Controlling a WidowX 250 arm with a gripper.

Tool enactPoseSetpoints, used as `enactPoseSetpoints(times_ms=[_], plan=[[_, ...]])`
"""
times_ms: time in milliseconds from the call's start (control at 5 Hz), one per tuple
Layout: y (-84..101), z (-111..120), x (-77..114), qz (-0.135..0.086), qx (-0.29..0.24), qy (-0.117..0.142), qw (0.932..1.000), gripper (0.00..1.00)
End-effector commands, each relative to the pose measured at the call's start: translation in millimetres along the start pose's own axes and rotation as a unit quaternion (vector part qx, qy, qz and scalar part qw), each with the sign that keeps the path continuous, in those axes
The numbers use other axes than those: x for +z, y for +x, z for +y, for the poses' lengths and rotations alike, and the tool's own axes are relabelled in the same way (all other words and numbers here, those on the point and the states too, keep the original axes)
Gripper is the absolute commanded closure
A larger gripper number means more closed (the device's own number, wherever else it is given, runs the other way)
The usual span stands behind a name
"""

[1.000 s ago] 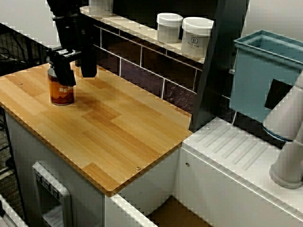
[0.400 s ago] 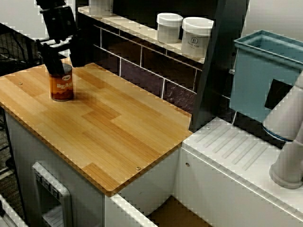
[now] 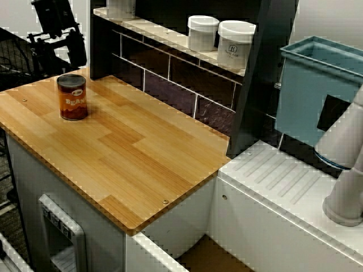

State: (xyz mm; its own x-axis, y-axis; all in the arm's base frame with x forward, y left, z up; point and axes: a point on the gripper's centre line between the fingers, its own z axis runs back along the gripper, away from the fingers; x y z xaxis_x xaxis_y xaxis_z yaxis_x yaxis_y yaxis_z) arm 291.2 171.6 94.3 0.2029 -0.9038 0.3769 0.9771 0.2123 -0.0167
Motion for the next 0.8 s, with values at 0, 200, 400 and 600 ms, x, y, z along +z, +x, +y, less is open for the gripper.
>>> enactPoseSetpoints(times_ms=[0,200,400,600], plan=[[-17.7,2.7,28.3,0.009,0.086,0.049,0.9951,0.0],[-37.3,7.7,41.6,-0.015,0.197,0.086,0.9764,0.0],[-54.3,13.6,42.6,-0.019,0.25,0.106,0.9622,0.0],[-69.3,16.5,46.0,-0.032,0.292,0.13,0.9471,0.0]])
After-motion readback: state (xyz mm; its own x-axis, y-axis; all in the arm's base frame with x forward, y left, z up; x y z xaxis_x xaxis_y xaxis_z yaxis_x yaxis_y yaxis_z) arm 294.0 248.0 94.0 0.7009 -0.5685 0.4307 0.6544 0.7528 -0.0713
